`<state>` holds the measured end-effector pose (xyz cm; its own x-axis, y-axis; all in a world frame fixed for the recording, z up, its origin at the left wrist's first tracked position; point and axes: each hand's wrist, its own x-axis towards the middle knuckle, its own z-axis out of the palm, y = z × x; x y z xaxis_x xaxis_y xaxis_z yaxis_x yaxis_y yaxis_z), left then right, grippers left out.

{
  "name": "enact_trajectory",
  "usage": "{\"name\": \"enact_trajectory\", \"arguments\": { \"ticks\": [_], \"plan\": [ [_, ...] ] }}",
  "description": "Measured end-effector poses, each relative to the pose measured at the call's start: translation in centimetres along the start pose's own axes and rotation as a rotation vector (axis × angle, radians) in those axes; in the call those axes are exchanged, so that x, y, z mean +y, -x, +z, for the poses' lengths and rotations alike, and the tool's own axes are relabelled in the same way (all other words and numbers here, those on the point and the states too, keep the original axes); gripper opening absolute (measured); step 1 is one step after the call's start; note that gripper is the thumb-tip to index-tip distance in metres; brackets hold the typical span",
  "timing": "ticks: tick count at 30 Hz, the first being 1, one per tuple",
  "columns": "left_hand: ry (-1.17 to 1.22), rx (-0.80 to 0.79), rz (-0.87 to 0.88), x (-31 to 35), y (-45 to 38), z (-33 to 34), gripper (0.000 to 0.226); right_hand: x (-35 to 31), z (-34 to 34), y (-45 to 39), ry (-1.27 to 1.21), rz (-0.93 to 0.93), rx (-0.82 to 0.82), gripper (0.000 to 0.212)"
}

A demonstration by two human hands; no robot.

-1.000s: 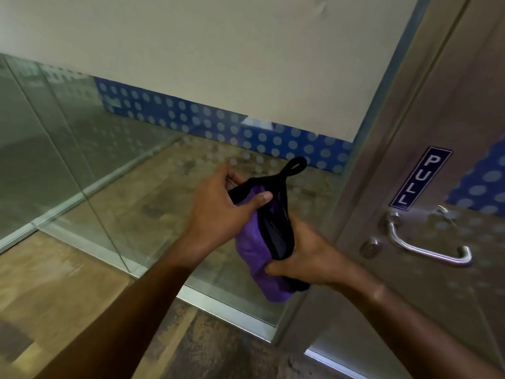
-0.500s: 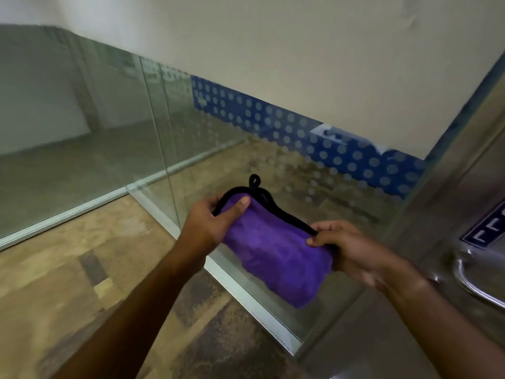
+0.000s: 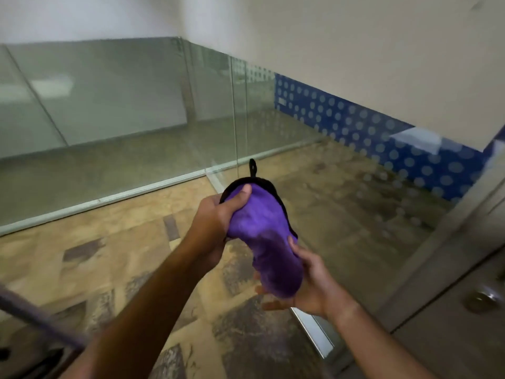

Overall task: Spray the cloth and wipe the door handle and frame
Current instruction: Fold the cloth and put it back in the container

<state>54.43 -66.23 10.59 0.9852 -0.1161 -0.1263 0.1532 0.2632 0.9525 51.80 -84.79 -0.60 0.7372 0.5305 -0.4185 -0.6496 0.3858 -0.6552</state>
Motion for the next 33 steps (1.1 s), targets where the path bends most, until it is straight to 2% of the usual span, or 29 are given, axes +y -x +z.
{"name": "enact_trajectory", "arguments": {
  "ticks": [2, 4, 7, 9, 12, 14, 18, 22, 26, 28, 31, 33],
  "plan": [
    [0.006, 0.043, 0.017, 0.2, 1.2, -1.1, 0.035, 1.7, 0.8, -0.9, -0.045, 0.146, -0.145, 0.086],
    [0.014, 0.093, 0.029, 0.3, 2.2, -2.3, 0.041, 2.8, 2.1, -1.4, -0.08, 0.205, -0.27, 0.098],
    [0.043, 0.174, 0.048, 0.5, 3.7, -4.7, 0.042, 3.5, 3.8, -2.3, -0.14, 0.17, -0.26, 0.101],
    [0.053, 0.227, 0.069, 0.6, 4.8, -6.6, 0.037, 3.8, 4.8, -3.2, -0.165, 0.112, -0.177, 0.09],
    [0.035, 0.324, 0.103, 0.7, 6.7, -9.5, 0.025, 4.0, 6.2, -4.6, -0.146, 0.01, -0.05, 0.057],
    [0.03, 0.411, 0.116, 0.6, 8.1, -11.4, 0.024, 4.0, 7.4, -5.4, -0.127, -0.018, 0.0, 0.043],
    [0.014, 0.477, 0.125, 0.1, 11.3, -15.1, 0.028, 4.5, 10.2, -6.6, -0.072, -0.055, 0.054, 0.034],
    [-0.034, 0.533, 0.104, -0.6, 14.1, -19.4, 0.033, 5.5, 13.9, -7.1, 0.029, -0.154, 0.001, 0.018],
    [-0.064, 0.604, 0.063, -1.1, 16.5, -23.8, 0.028, 7.6, 17.8, -7.7, 0.099, -0.261, -0.065, 0.036],
    [-0.089, 0.603, 0.06, -1.3, 17.7, -25.9, 0.029, 9.3, 19.8, -8.0, 0.169, -0.285, -0.069, 0.037],
    [-0.128, 0.617, 0.044, -1.6, 19.7, -29.0, 0.028, 12.2, 22.3, -8.5, 0.282, -0.296, 0.025, 0.045],
    [-0.139, 0.647, 0.012, -1.9, 21.1, -31.0, 0.03, 14.1, 23.8, -8.9, 0.301, -0.298, 0.092, 0.042]
  ]
}}
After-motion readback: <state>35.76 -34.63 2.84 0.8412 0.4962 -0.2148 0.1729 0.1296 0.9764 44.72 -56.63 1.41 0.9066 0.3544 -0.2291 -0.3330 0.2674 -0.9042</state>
